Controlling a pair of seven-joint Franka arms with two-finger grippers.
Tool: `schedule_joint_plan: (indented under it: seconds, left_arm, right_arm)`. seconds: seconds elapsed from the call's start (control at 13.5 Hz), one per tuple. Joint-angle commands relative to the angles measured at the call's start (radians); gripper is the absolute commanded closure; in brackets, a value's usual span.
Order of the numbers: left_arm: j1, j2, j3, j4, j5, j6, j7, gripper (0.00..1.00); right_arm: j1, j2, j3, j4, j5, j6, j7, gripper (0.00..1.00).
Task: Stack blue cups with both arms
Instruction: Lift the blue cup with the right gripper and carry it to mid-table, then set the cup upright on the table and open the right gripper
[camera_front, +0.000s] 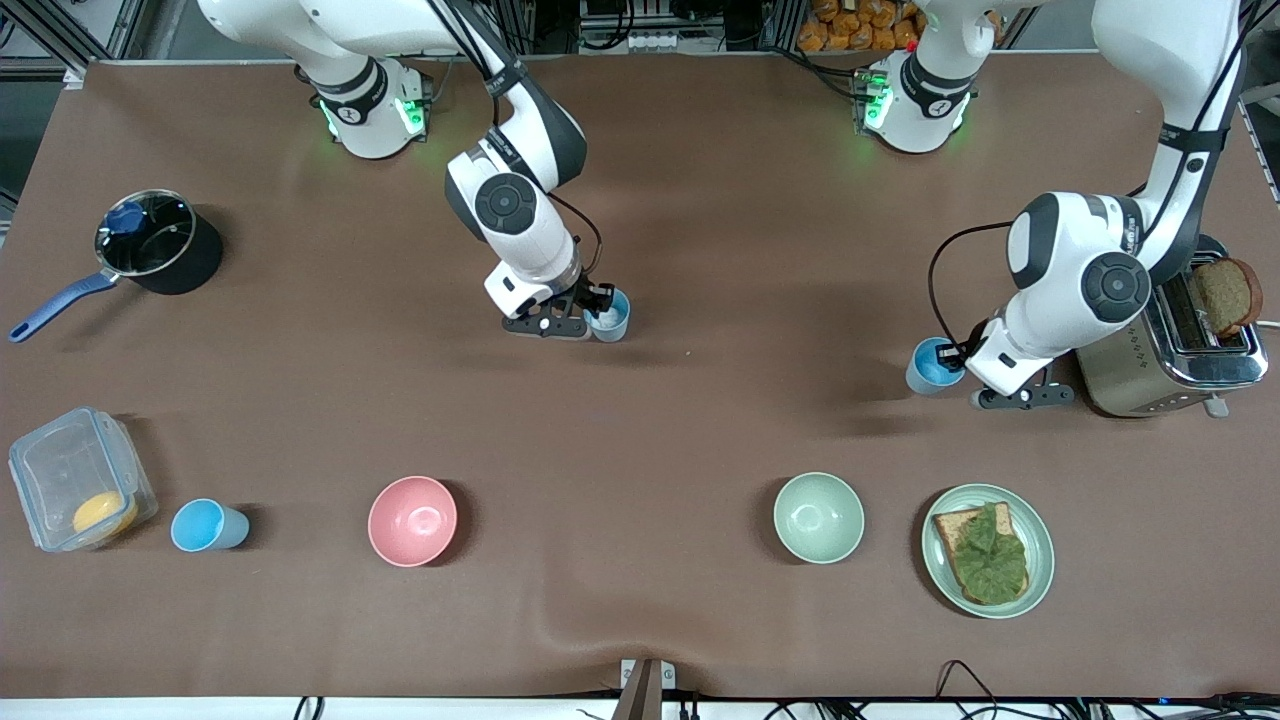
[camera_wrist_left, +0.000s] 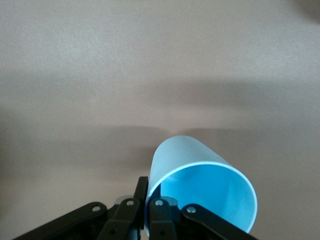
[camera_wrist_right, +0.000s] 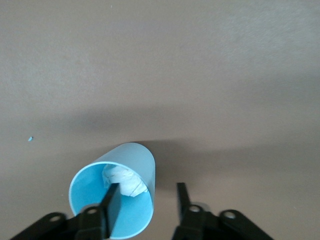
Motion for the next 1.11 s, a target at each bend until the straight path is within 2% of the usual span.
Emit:
schedule_joint_plan:
  seconds: [0.0, 0.22, 0.45, 0.67, 1.04]
  left_arm:
    - [0.003, -0.03, -0.005, -0.003, -0.022, -0.042, -0.011, 1.0]
    - [0.005, -0.042, -0.032, 0.002, -0.022, -0.055, -0.034, 1.0]
    - [0.003, -0.062, -0.072, 0.023, -0.021, -0.1, -0.086, 1.0]
    - [-0.006, -0.061, -0.103, 0.11, -0.021, -0.219, -0.157, 1.0]
    - [-0.007, -0.068, -0.198, 0.233, -0.019, -0.376, -0.267, 1.0]
  right_arm:
    - [-0.043, -0.024, 0.004, 0.097, 0.006, -0.148, 0.025, 0.0]
    - [-0.123, -0.035, -0.013, 0.245, -0.023, -0.386, 0.002, 0.0]
    - [-0.208, -0.044, -0.013, 0.332, -0.038, -0.483, -0.088, 0.0]
    - [-0.293, -0.101, -0.013, 0.336, -0.043, -0.541, -0.196, 0.0]
    - [-0.459, -0.253, -0.013, 0.323, -0.045, -0.682, -0.401, 0.0]
